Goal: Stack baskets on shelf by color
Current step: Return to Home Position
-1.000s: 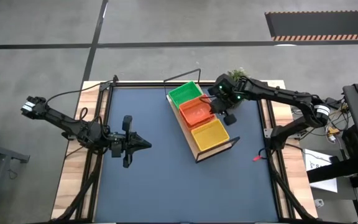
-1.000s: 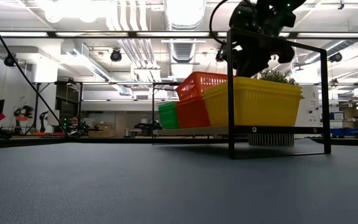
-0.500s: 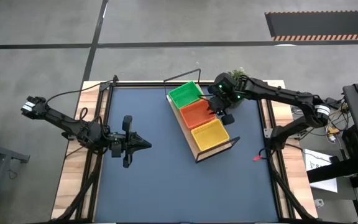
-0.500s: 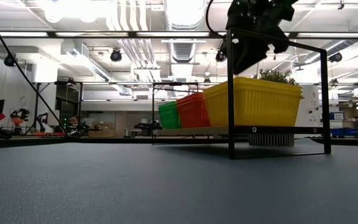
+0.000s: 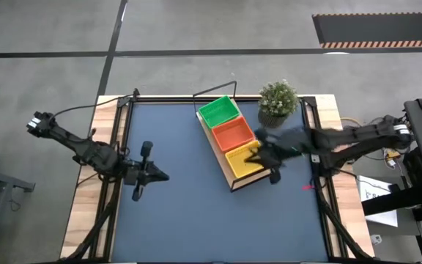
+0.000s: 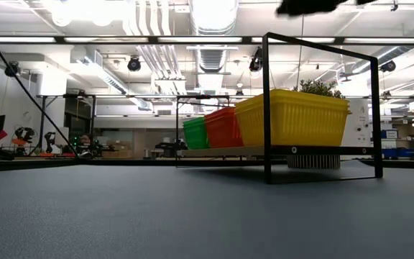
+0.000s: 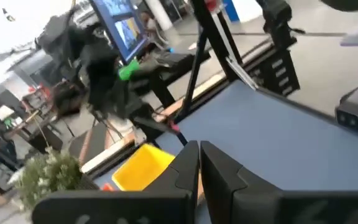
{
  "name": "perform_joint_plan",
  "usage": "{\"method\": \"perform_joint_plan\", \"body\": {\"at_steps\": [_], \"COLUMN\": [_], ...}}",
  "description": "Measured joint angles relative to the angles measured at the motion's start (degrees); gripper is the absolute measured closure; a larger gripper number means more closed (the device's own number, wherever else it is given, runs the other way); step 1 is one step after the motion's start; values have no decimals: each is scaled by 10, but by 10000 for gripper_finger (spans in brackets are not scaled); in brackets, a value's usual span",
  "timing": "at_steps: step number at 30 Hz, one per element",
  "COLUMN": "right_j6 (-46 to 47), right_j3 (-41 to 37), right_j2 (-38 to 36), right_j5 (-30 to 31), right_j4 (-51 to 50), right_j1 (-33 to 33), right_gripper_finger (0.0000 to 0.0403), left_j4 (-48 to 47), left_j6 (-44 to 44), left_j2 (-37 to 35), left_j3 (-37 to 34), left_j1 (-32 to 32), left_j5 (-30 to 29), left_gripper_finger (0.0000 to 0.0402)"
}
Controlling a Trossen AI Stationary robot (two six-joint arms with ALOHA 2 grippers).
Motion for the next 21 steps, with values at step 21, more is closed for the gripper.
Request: {"method": "perform_joint_plan", "body": {"at_steps": [21], "right_j6": [-120], "right_j3": [-442], "right_j2": [-272], "right_j5": [55], "right_j4": [584], "right_j1": [39], "right_gripper_finger": [394], "left_j4": [65], "left_j6": [-102], "left_j2": [-377], "left_j3": [-283], "left_j1": [-1], "left_j5": [-19], "left_gripper_finger": [402]}}
